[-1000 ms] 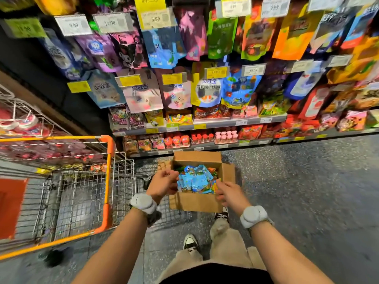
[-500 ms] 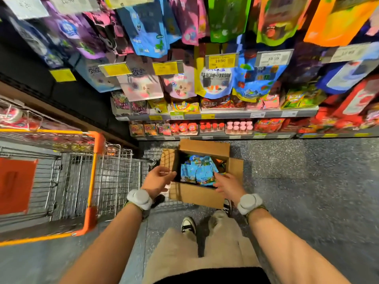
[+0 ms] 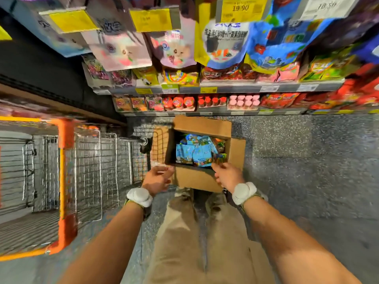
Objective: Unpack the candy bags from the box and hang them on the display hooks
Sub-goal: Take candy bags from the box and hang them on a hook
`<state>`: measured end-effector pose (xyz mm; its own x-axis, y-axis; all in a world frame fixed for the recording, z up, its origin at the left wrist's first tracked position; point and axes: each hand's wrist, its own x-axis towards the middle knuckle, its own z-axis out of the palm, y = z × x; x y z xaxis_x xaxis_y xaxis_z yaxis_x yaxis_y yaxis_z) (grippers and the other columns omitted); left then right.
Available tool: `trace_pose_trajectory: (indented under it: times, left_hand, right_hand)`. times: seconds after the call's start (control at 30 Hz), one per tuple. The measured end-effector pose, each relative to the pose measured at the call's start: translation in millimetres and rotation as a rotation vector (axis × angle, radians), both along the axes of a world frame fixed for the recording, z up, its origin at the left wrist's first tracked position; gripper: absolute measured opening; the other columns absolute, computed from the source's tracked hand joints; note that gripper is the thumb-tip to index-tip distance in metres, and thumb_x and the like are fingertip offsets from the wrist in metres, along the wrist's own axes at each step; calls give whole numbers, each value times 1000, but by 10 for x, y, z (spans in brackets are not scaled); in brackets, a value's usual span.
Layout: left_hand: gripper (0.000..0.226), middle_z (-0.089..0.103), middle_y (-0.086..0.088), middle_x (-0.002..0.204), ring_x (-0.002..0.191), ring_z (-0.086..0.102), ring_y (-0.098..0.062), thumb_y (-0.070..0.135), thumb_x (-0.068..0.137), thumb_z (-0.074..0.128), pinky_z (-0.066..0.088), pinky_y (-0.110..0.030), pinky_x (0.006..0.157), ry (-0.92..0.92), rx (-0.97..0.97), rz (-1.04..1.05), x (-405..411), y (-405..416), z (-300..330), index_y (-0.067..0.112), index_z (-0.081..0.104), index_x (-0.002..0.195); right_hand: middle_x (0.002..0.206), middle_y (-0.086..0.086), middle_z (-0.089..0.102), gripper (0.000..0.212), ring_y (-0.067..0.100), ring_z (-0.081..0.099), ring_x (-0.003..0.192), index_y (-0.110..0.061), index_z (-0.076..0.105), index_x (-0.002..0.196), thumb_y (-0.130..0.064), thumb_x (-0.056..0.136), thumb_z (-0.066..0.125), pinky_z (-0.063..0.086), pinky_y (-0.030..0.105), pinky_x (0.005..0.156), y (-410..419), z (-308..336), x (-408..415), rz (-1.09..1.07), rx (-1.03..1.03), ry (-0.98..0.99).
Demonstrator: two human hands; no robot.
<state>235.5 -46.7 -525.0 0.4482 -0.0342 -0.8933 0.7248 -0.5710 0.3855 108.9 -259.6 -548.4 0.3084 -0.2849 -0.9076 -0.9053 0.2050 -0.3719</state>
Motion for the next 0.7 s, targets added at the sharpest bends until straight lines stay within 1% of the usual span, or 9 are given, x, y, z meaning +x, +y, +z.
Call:
trace_pose_trajectory:
  times: [0.1,0.2,0.3,0.37,0.43,0.47,0.57,0.63,0.7]
  left_hand:
    - [35,65,-11,89,72,63,-22,32,83,77,52,-32,58,20,33,-78,62,104,-224,8,60,103]
    - [48,64,-13,93,75,65,-25,39,80,78,55,-35,62,44,41,-103,164,145,-518,5,59,109]
    - [46,67,-18,100,80,65,-25,36,82,77,56,-34,62,39,79,-69,230,95,-796,5,62,113]
    - [45,67,-19,107,89,65,-28,35,84,75,56,-34,64,30,82,-93,259,21,-982,8,61,117]
    - [44,68,-15,109,98,66,-29,37,85,73,58,-39,75,35,83,-90,273,-50,-1272,14,60,120]
    - [46,68,-13,110,98,66,-29,39,85,73,58,-40,79,20,85,-89,291,-79,-1320,15,59,122]
    - [54,67,-7,113,97,67,-27,45,83,74,57,-48,87,-17,100,-106,330,-159,-1678,17,57,126]
    - [54,68,-6,114,100,66,-25,43,83,74,55,-45,92,-50,118,-116,359,-196,-1894,16,58,127]
    - [51,69,-6,111,96,65,-22,40,84,74,55,-39,90,-82,136,-120,396,-233,-2082,13,59,124]
  right_hand:
    - [107,15,70,29,35,65,95,-33,58,81,-62,76,55,53,50,94,84,-87,6,-42,-6,12]
    - [96,12,69,28,37,66,98,-33,55,75,-60,74,50,53,53,93,139,-408,-6,11,-24,2]
    - [92,9,63,37,25,58,85,-17,63,88,-52,86,50,51,46,91,170,-672,45,37,1,9]
    - [97,11,65,39,19,53,85,-17,61,94,-52,88,44,49,38,87,168,-844,69,92,-15,4]
    - [98,10,66,49,22,58,86,-13,63,102,-56,85,46,50,41,85,132,-1137,114,39,-13,39]
    - [99,8,65,49,24,60,88,-12,62,104,-56,88,49,49,41,84,115,-1197,136,29,-6,55]
    - [97,6,60,31,26,57,89,-21,54,83,-48,97,51,43,39,85,71,-1586,203,45,2,101]
    - [89,5,58,33,30,59,89,-26,50,74,-48,98,50,47,45,89,59,-1814,222,60,-9,109]
    - [81,7,58,39,39,63,93,-22,52,69,-45,100,47,50,52,90,55,-2021,222,65,2,107]
